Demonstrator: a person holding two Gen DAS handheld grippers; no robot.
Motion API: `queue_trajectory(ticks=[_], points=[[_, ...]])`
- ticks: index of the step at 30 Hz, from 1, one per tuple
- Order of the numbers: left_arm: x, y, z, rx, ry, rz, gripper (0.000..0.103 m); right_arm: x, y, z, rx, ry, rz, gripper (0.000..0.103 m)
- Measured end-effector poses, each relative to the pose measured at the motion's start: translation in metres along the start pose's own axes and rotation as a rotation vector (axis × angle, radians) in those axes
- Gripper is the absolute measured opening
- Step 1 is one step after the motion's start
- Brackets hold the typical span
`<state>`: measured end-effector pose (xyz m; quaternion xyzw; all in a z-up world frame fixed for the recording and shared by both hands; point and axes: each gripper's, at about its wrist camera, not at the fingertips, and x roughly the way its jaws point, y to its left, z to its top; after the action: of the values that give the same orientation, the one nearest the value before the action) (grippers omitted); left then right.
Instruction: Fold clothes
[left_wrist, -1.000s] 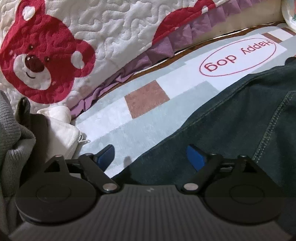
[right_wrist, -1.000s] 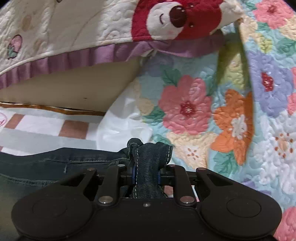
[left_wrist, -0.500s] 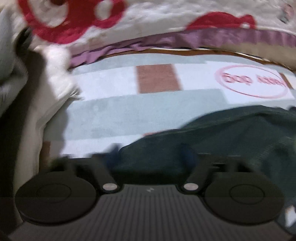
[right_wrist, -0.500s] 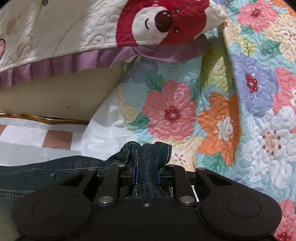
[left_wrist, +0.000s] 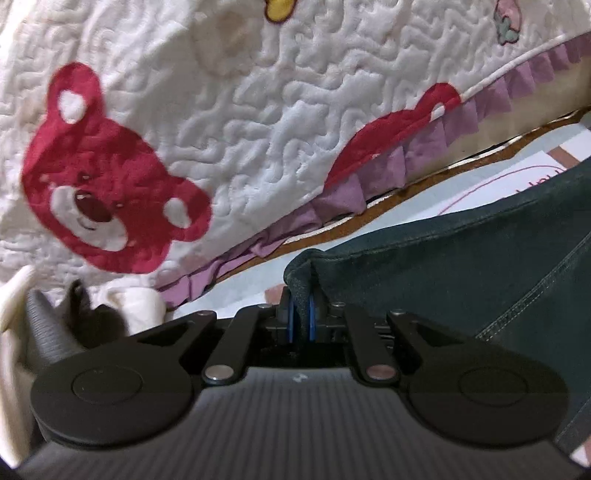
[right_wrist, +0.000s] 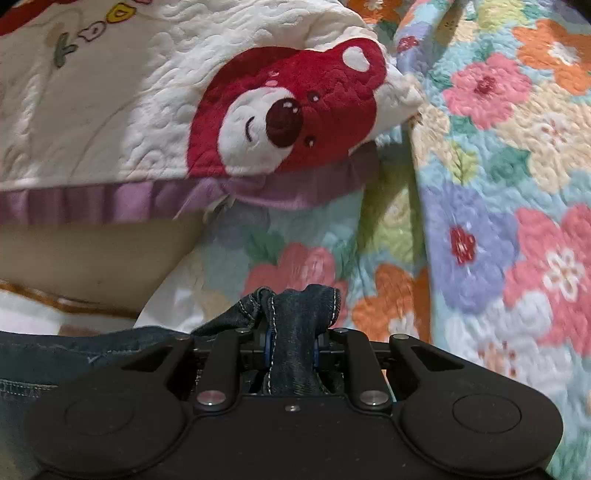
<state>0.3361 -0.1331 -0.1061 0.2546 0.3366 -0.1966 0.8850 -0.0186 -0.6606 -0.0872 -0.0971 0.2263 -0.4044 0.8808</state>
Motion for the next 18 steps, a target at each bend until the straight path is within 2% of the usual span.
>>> queue_trajectory(ticks=[1, 3, 4, 5, 6, 7, 9, 11, 13, 18], points=[[0.008, 0.000, 0.002, -0.003, 0.006, 0.004, 0.007, 0.007, 0.002, 0.004, -0.014, 0.001, -0.002, 0.020], [0.023, -0.008, 0.001, 0.009, 0.007, 0.060, 0.011, 0.023, 0.007, 0.011, -0.053, 0.009, -0.001, 0.020], [0.028, -0.012, -0.001, 0.013, 0.007, 0.107, 0.020, 0.035, 0.012, 0.011, -0.088, 0.036, 0.005, 0.020], [0.029, -0.013, -0.003, 0.008, -0.001, 0.179, 0.028, 0.048, 0.018, 0.010, -0.124, 0.066, 0.010, 0.026], [0.031, -0.013, -0.004, 0.002, -0.008, 0.251, 0.035, 0.060, 0.023, 0.010, -0.160, 0.095, 0.016, 0.037], [0.032, -0.014, -0.006, -0.004, -0.016, 0.319, 0.043, 0.071, 0.028, 0.005, -0.183, 0.166, 0.033, 0.040], [0.020, -0.005, -0.010, -0.097, -0.004, 0.192, 0.047, 0.092, 0.036, -0.004, -0.225, 0.318, 0.069, 0.045], [0.003, -0.002, -0.019, -0.169, 0.022, 0.051, 0.062, 0.084, 0.039, -0.010, -0.206, 0.316, 0.061, 0.049], [-0.016, -0.004, -0.034, -0.197, 0.052, -0.022, 0.064, 0.072, 0.039, -0.015, -0.164, 0.310, 0.070, 0.055], [-0.062, -0.011, -0.076, -0.188, 0.143, -0.089, 0.066, 0.036, 0.047, -0.011, -0.024, 0.283, 0.176, 0.058]])
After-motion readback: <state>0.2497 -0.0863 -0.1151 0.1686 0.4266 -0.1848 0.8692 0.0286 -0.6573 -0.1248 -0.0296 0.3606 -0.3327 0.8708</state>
